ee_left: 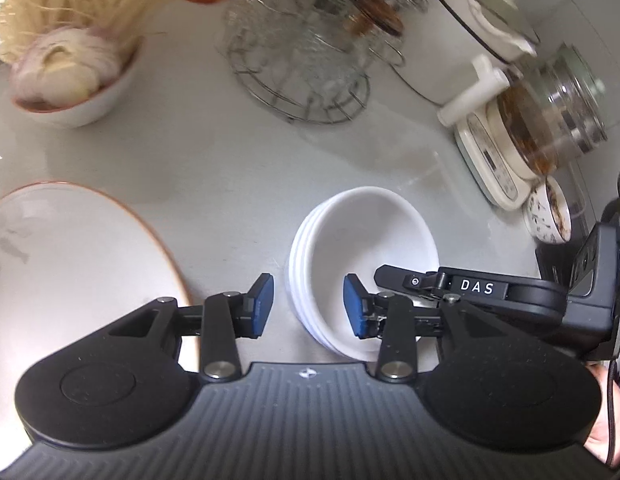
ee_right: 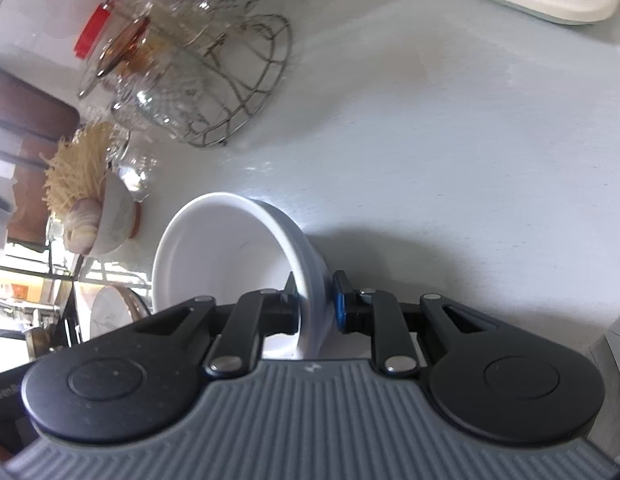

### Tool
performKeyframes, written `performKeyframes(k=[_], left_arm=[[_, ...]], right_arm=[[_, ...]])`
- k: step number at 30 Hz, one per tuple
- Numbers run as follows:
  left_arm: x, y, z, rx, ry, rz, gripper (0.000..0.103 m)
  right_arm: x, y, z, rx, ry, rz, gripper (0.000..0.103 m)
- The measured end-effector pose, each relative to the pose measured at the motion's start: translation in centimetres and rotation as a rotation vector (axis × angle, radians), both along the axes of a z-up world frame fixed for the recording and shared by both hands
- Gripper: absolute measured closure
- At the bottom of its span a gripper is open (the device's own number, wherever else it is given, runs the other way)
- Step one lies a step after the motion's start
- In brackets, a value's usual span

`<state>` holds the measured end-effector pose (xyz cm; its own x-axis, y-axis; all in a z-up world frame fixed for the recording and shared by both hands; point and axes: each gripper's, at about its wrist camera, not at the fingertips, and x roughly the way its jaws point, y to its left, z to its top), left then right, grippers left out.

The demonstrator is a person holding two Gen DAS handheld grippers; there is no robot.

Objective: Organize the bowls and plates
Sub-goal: 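Close both grippers on the rim of the nested bowl stack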

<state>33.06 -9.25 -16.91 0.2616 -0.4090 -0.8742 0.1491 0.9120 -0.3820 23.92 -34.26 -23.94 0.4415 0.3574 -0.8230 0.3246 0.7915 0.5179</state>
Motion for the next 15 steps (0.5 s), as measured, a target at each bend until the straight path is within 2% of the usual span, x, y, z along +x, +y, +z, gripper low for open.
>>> performKeyframes(k=[8, 15], left_arm=[[0.8, -2.5, -1.5, 0.024, 0.047, -0.055, 0.058], [1.0, -3.9, -2.8, 0.038, 0.090, -0.062, 0.060]], right_arm=[[-1.0, -1.2, 0.1, -0.002, -0.001, -0.033, 0.084], [-1.8, -2.2, 0.2, -0.003, -0.011, -0.056, 0.084]])
